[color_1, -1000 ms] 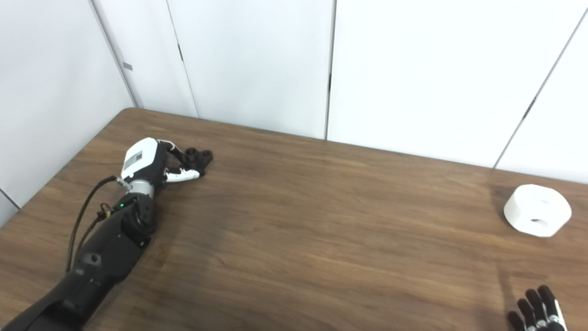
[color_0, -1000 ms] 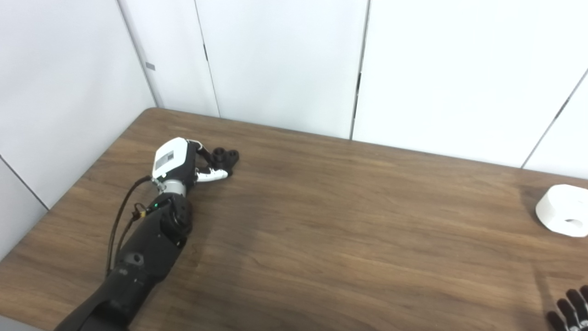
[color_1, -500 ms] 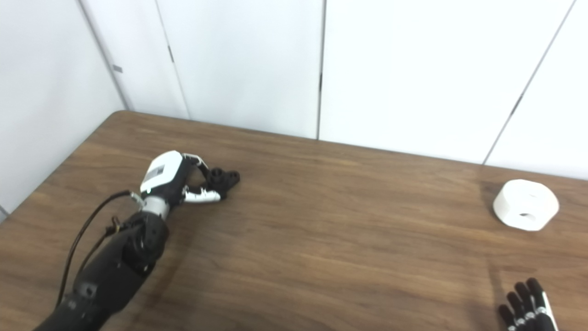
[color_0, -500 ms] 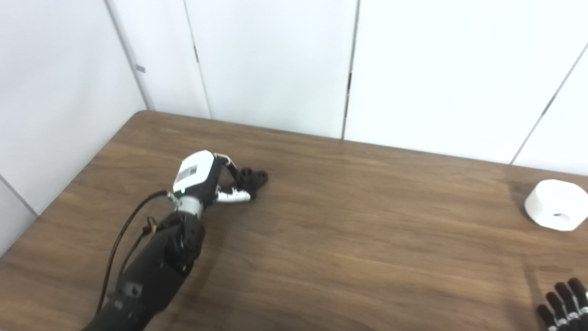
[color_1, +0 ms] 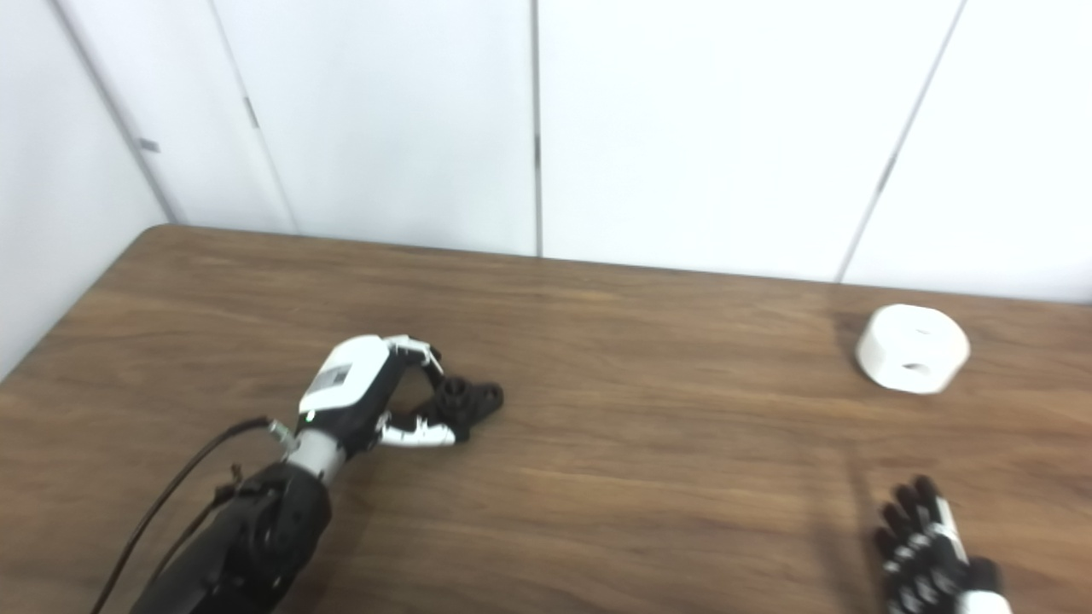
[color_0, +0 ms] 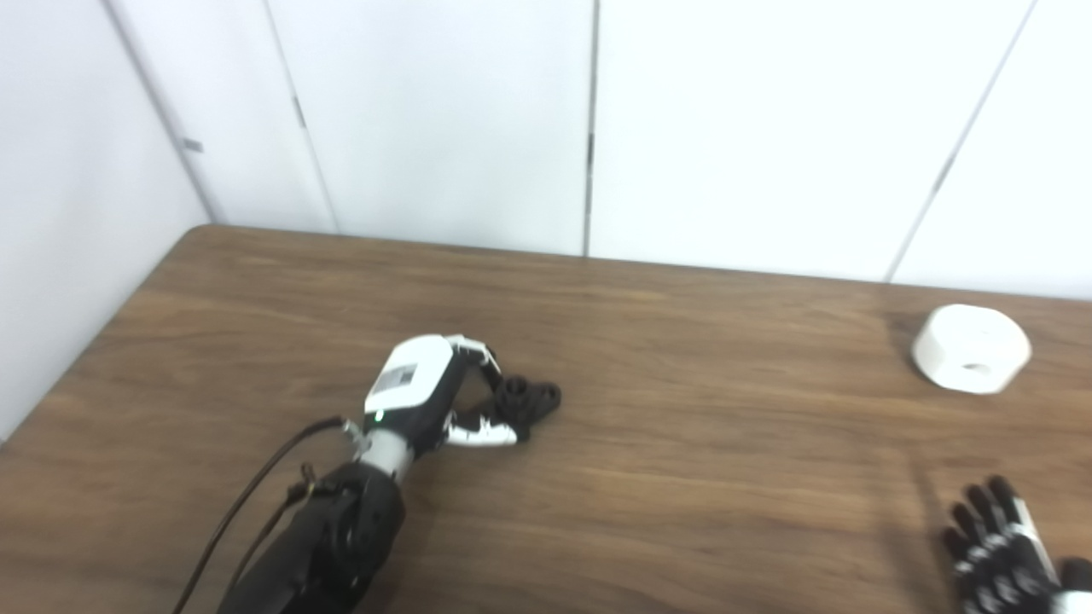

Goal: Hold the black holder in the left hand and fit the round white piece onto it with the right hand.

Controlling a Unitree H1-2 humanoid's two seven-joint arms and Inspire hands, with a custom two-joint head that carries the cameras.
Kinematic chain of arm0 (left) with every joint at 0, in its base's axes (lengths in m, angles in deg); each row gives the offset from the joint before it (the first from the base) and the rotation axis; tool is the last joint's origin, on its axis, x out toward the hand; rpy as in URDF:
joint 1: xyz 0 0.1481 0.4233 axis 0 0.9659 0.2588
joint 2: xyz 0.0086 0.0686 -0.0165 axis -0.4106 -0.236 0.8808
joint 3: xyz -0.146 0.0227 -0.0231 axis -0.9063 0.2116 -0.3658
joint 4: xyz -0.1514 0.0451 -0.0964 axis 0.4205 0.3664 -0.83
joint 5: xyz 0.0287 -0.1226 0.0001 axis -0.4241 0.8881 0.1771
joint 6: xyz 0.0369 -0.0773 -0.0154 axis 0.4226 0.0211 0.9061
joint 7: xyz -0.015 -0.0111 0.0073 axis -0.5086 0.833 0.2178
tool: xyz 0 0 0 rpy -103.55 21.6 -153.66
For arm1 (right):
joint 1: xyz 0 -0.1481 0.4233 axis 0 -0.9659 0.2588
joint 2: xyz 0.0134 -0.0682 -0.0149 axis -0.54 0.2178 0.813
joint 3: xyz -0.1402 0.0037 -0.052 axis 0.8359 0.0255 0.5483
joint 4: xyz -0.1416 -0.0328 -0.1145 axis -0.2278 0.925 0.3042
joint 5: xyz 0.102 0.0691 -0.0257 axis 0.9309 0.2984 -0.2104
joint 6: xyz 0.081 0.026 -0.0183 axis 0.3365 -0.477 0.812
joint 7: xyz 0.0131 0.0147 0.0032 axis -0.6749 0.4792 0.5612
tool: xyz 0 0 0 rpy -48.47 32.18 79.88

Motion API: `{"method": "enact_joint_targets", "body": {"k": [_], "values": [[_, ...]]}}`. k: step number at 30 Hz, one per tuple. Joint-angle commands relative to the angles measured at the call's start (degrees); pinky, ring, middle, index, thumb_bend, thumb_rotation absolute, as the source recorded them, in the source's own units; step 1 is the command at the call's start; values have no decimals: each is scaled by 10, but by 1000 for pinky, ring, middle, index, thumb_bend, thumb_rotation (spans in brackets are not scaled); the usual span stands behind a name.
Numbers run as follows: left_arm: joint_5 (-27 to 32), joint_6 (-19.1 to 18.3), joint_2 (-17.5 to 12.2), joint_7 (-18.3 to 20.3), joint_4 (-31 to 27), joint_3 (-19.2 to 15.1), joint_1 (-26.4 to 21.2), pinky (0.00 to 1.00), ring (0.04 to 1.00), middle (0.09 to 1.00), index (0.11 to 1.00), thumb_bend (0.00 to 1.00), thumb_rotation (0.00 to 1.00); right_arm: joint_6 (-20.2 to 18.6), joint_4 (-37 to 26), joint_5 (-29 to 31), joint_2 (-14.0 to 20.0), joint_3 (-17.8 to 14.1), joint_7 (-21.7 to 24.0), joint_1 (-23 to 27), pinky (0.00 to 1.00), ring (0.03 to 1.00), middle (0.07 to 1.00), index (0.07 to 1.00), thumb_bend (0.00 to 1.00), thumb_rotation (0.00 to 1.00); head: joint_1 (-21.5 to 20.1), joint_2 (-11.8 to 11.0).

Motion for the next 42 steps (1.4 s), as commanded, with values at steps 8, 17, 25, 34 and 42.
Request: {"method": "enact_joint_targets", "body": {"k": [8,17,25,34,42], "values": [[-11,59,18,71,-45,52,19,816,873,771,487,521,51,-31,-33,-22,-24,36,-12,-14,1000,1000,1000,1000,627,1000,-32,17],[-47,75,37,111,-93,91,54,831,865,773,487,521,55,-52,-46,-43,-36,56,-32,-8,1000,1000,1000,1000,635,1000,-57,34],[-95,100,62,95,-97,103,87,897,883,783,487,521,52,-64,-56,-47,-36,66,-41,-6,1000,1000,1000,1000,654,1000,-75,49],[-108,106,74,86,-91,95,106,908,882,782,487,520,48,-85,-82,-35,-36,57,-53,-7,1000,1000,1000,1000,651,1000,-93,62],[-102,118,69,79,-80,80,112,898,880,783,487,520,50,-108,-120,-27,-19,16,-70,21,1000,1000,1000,1000,640,1000,-119,66]]}}
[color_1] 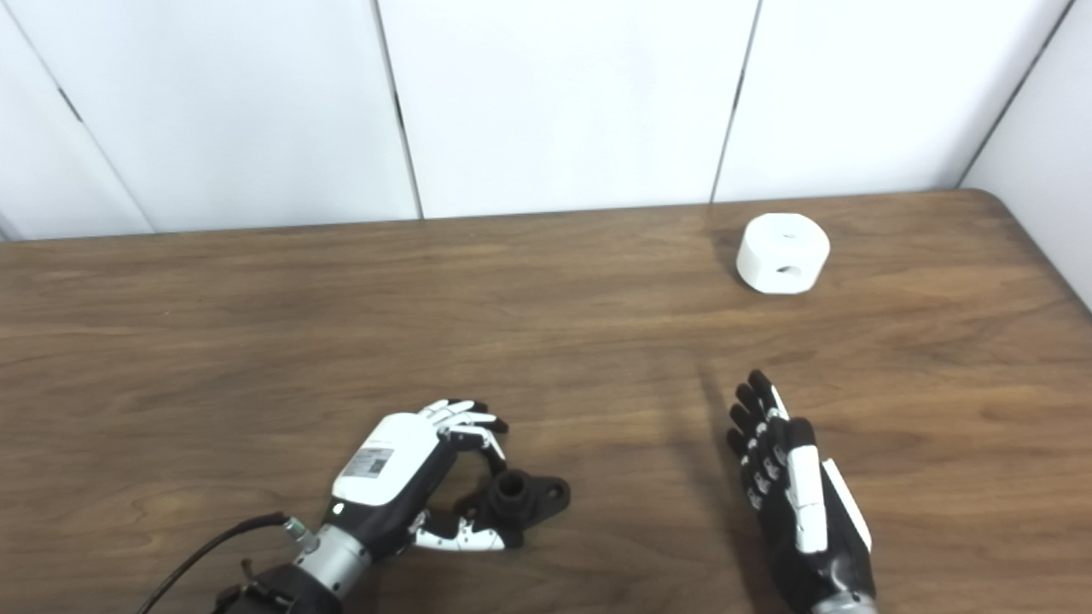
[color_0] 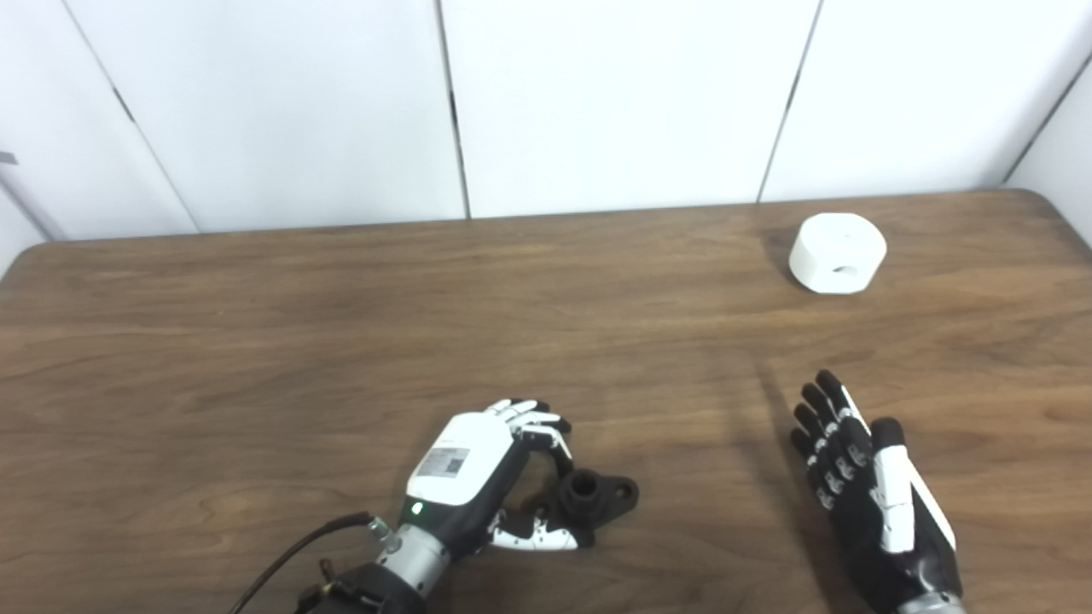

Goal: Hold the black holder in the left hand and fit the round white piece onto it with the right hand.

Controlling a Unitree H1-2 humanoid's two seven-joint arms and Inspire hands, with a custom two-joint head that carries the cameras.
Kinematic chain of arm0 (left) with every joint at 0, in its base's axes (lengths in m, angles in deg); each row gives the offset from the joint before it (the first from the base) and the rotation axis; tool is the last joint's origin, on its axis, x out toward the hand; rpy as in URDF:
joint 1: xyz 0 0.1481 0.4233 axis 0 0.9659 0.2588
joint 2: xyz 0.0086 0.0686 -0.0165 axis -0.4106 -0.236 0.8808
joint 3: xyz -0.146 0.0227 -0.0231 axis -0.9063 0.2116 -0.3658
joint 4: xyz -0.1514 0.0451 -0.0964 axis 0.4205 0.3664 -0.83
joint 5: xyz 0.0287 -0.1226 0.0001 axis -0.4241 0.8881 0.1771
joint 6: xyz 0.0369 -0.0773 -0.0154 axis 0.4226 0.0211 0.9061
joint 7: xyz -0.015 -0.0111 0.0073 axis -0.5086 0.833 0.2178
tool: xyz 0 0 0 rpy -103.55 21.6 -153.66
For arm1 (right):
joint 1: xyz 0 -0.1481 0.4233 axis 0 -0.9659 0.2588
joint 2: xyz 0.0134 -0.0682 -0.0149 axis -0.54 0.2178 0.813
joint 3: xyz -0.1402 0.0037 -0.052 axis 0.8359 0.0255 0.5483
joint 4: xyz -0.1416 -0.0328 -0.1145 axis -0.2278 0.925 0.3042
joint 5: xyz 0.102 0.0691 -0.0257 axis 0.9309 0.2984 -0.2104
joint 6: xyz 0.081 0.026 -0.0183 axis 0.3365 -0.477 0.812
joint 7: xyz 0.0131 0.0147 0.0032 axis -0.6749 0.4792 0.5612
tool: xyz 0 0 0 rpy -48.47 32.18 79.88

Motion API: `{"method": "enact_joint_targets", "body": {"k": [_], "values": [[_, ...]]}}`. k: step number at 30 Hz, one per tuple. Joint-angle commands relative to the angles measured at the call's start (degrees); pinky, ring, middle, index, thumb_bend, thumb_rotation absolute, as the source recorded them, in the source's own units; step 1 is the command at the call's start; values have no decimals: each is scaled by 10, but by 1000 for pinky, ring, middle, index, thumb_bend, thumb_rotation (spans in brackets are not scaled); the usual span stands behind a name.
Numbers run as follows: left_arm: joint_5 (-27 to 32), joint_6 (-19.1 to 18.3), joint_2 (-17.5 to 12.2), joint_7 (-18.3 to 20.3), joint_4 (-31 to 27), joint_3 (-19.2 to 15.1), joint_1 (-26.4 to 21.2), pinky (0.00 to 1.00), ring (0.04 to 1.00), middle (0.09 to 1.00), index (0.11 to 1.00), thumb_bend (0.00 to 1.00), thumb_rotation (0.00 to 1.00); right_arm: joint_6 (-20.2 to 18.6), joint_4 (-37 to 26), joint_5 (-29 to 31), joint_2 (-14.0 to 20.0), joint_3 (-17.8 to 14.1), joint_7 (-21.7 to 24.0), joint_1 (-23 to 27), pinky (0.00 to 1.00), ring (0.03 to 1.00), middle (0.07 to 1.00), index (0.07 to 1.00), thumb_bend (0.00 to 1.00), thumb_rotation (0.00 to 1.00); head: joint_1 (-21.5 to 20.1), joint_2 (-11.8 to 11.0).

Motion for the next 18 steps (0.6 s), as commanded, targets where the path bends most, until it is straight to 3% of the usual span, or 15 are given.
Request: {"method": "enact_joint_targets", "body": {"k": [1,2,6,11,16,18], "values": [[-6,11,-8,10,14,1,13,901,881,783,488,520,50,-2,-30,6,5,-15,-5,22,1000,1000,1000,1000,627,1000,-7,1],[-4,13,-9,9,15,-1,14,903,882,783,488,520,50,-10,-36,2,8,-22,-9,31,1000,1000,1000,1000,622,1000,-12,0],[2,24,-11,6,18,-11,19,906,881,782,488,520,50,-26,-46,-21,9,-38,-23,61,1000,1000,1000,999,592,836,-33,-1],[6,37,-16,7,22,-22,25,894,882,785,488,520,53,-62,-49,-97,27,-41,-42,101,1000,1000,979,963,632,724,-70,-7],[17,51,-22,9,29,-37,30,882,882,781,488,519,54,-73,-35,-161,46,-47,-49,143,1000,1000,979,967,604,591,-98,-17],[21,56,-26,11,33,-42,31,873,880,778,488,519,54,-91,-34,-212,65,-38,-49,158,999,1000,983,966,615,552,-115,-24]]}}
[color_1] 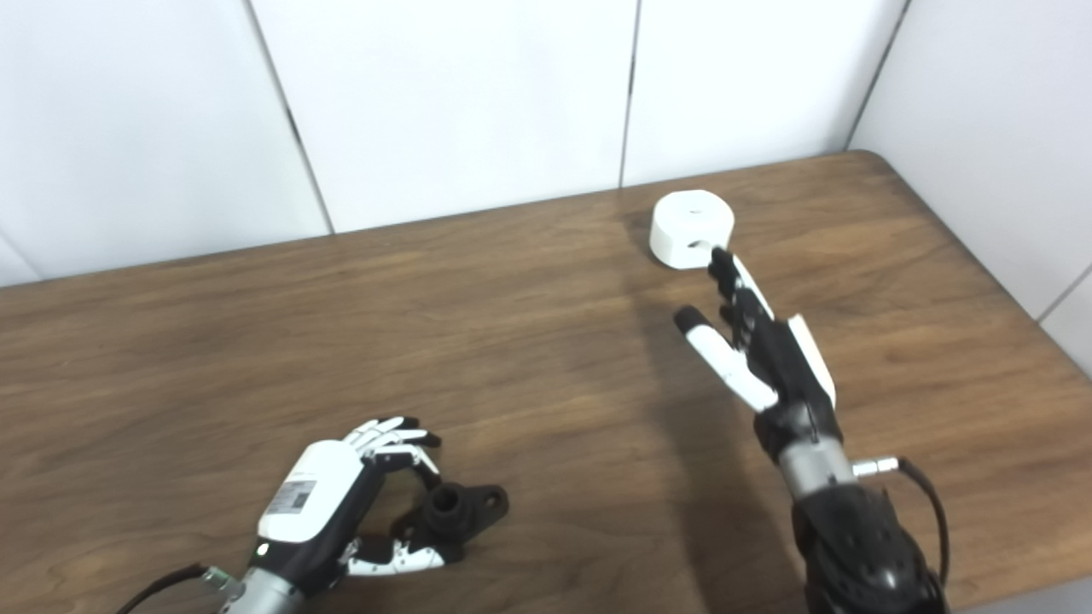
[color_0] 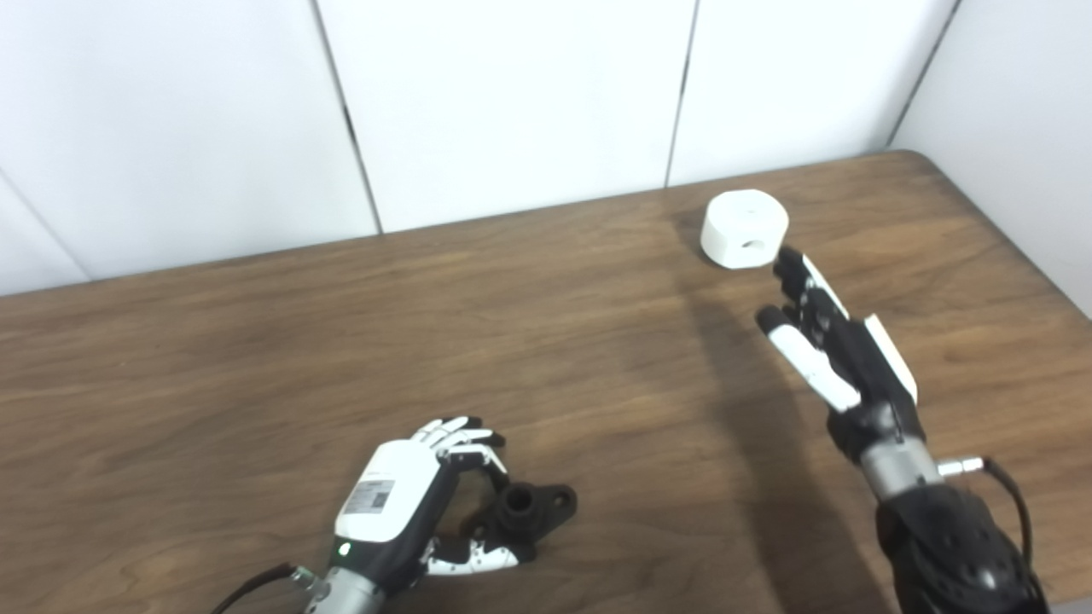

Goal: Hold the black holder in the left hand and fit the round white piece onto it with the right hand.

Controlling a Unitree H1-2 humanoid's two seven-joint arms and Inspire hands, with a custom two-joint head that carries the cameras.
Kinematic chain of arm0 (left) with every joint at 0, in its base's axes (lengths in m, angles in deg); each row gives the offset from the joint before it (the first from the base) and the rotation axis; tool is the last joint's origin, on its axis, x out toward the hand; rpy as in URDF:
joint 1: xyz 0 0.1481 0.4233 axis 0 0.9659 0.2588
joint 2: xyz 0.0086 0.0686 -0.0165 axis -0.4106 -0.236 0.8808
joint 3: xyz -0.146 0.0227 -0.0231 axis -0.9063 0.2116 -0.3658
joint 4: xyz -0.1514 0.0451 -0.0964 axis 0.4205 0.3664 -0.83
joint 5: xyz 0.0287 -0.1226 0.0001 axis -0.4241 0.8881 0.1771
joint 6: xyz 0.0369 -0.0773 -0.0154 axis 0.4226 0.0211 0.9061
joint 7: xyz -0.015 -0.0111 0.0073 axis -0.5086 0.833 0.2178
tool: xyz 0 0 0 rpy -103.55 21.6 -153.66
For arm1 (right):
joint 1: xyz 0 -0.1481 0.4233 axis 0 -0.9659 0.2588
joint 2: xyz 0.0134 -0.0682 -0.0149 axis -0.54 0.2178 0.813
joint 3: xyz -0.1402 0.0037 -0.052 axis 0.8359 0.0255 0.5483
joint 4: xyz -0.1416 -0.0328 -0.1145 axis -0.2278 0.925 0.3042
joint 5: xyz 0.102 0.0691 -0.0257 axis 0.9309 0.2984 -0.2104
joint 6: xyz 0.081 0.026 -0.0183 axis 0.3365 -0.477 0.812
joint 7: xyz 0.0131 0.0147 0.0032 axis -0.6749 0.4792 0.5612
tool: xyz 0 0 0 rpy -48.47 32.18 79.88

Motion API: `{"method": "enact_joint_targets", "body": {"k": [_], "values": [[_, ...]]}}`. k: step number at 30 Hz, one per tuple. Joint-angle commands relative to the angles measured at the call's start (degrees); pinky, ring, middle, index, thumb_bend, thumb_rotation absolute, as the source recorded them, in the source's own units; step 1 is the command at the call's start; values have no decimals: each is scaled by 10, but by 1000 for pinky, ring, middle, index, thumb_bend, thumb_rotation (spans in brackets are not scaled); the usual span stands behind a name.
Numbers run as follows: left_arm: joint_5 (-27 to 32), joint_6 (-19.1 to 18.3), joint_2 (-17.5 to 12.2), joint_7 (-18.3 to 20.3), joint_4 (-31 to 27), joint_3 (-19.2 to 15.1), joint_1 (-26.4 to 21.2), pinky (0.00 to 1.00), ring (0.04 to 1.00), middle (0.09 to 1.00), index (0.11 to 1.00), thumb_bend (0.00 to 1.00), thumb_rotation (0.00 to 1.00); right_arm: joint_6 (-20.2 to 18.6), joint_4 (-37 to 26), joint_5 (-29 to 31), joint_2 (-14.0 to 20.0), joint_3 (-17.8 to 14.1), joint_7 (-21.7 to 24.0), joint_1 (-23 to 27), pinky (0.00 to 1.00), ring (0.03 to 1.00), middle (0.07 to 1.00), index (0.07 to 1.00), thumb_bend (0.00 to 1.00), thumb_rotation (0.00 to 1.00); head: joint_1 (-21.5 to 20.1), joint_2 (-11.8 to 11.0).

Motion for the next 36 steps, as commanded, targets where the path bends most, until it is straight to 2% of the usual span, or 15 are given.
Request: {"method": "enact_joint_targets", "body": {"k": [1,4,8,14,20,24,28,32,36], "values": [[0,-2,-19,17,20,-5,15,868,879,777,488,519,54,-12,-9,-65,31,6,-3,28,996,999,983,965,618,537,-9,-3],[5,9,-23,14,29,-10,15,855,874,774,488,520,53,-38,-11,-128,51,19,2,52,996,991,981,960,653,473,-23,-9],[12,24,-29,13,40,-18,16,862,876,777,488,519,54,-44,3,-205,87,32,20,90,949,964,969,961,687,429,-43,-16],[21,39,-32,11,49,-27,19,861,876,780,487,519,54,-45,34,-281,113,35,55,148,1000,1000,987,946,747,356,-59,-21],[25,44,-35,15,52,-31,21,862,873,780,488,518,56,-36,100,-308,155,41,82,220,972,1000,984,914,781,229,-62,-22],[28,49,-35,16,55,-32,20,854,870,779,488,518,55,-40,153,-330,194,64,116,267,923,1000,997,897,802,202,-64,-20],[20,46,-37,23,53,-32,17,856,872,780,488,518,57,-31,206,-343,218,90,138,304,904,1000,999,890,834,190,-64,-19],[19,38,-35,30,51,-33,16,861,875,782,488,518,57,-21,249,-350,235,113,153,333,919,1000,1000,889,845,178,-62,-18],[18,38,-34,31,50,-33,16,857,873,778,488,518,56,-15,302,-363,252,141,170,369,994,1000,992,890,853,170,-57,-16]]}}
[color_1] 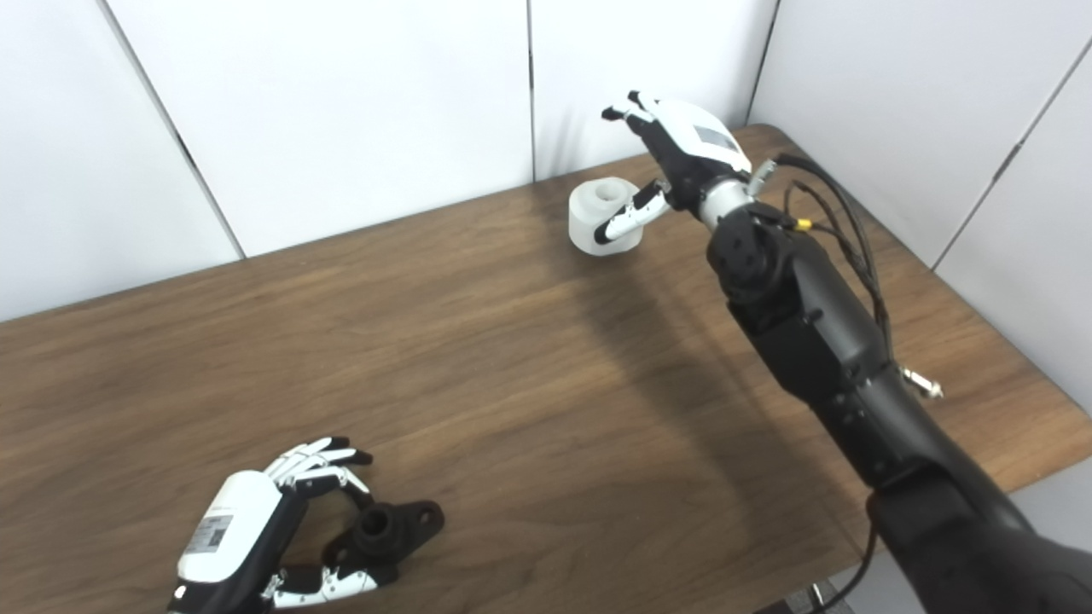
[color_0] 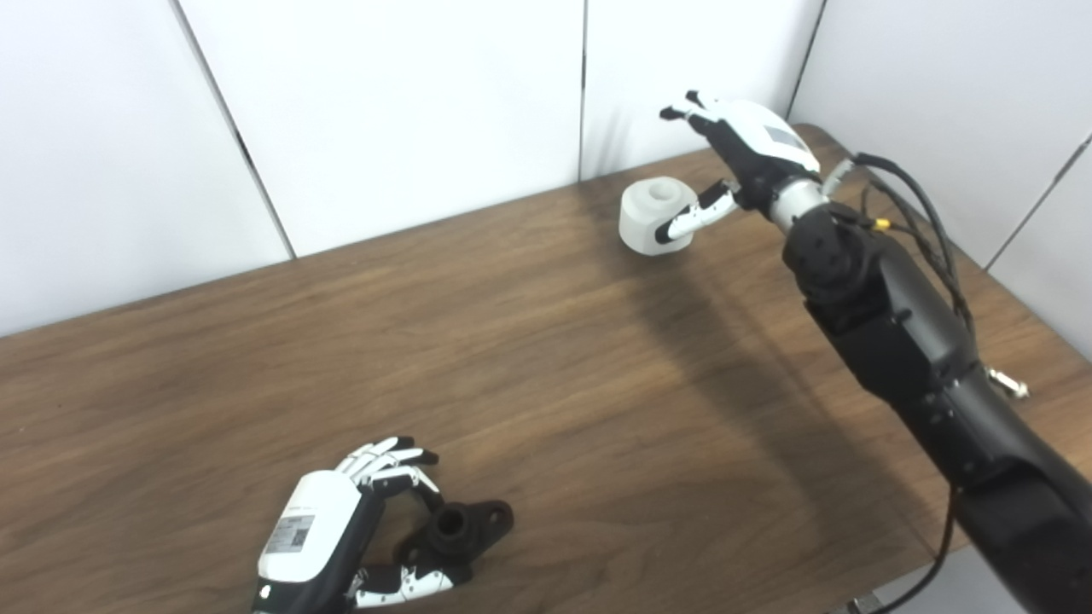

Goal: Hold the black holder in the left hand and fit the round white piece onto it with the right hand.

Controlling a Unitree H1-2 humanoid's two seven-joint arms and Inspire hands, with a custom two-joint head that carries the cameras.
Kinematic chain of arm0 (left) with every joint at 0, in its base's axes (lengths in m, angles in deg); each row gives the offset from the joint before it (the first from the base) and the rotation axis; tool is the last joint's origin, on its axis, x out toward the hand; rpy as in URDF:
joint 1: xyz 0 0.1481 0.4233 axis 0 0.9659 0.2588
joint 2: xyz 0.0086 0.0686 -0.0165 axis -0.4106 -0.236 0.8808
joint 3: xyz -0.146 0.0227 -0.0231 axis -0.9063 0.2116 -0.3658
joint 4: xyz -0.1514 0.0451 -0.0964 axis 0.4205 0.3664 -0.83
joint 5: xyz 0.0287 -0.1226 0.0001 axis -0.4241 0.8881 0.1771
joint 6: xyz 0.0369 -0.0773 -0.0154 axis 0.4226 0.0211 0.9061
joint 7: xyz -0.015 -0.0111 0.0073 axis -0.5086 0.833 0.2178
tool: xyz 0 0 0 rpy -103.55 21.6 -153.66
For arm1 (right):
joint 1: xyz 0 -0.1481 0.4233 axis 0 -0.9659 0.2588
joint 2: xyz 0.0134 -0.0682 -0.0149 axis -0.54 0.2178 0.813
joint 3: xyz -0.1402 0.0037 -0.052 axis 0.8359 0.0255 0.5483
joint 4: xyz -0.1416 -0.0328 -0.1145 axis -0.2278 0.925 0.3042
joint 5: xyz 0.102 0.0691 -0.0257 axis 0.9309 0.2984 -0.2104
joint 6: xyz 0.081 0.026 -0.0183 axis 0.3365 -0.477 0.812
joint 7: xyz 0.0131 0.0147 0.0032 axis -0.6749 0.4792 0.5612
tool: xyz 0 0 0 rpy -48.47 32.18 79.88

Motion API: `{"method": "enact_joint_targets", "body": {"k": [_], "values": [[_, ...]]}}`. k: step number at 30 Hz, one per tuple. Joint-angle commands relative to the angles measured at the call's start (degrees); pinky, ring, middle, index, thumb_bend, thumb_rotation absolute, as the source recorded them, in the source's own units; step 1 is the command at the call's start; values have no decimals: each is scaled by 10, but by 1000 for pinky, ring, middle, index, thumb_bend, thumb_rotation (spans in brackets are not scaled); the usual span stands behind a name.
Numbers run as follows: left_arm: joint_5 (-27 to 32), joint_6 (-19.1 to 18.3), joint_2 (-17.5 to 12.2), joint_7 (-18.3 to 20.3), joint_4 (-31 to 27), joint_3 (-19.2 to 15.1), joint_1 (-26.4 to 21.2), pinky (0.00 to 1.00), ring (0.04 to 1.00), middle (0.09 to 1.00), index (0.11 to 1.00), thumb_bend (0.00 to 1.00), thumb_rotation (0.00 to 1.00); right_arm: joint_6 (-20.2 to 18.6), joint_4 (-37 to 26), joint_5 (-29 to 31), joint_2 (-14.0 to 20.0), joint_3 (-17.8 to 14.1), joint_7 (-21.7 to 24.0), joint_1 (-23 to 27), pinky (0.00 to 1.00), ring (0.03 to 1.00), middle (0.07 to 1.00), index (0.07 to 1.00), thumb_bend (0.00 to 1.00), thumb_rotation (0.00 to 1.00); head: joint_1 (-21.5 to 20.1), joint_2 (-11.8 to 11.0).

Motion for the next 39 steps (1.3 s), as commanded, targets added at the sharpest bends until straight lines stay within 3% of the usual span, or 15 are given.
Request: {"method": "enact_joint_targets", "body": {"k": [1,17,39], "values": [[-15,-30,-15,31,22,0,16,856,872,777,488,518,56,17,14,-15,28,5,6,49,997,1000,992,891,854,164,1,1],[-28,-37,-11,39,5,2,23,861,874,776,488,518,57,27,129,-48,44,79,68,136,1000,1000,978,867,859,191,11,5],[-31,-51,-11,54,-13,2,26,859,877,781,489,518,57,17,173,-68,36,120,97,176,961,1000,911,738,822,184,16,11]]}}
